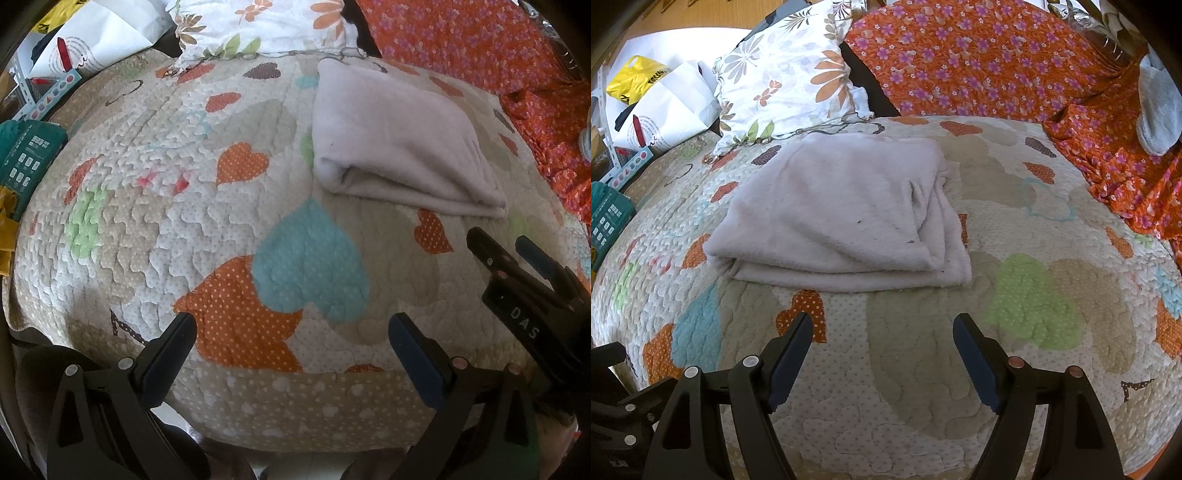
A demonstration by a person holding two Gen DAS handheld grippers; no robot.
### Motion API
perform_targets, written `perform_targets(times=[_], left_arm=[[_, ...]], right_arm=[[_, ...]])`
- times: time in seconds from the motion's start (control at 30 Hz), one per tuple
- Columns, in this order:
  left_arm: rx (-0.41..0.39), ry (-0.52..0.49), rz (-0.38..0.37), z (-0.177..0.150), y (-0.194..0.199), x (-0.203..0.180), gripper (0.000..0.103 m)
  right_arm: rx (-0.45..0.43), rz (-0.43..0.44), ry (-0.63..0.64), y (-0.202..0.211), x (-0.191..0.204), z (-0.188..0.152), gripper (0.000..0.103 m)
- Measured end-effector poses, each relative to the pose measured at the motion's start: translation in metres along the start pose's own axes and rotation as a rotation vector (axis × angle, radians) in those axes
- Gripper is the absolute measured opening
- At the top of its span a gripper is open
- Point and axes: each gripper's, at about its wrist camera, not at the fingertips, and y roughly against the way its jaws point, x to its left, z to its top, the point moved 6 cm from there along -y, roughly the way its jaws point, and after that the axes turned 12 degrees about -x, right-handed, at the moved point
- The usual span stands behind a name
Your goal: Fold small clothes
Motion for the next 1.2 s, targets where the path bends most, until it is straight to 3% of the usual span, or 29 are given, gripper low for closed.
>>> perform_targets(times=[1.2], left_arm=[[0.016, -0.003, -0.001, -0.0036, -0.0064, -0.0018, 0.103]], right_arm=[[0.002, 0.009, 0.003, -0.0006, 0.0024, -0.0019, 0.086]])
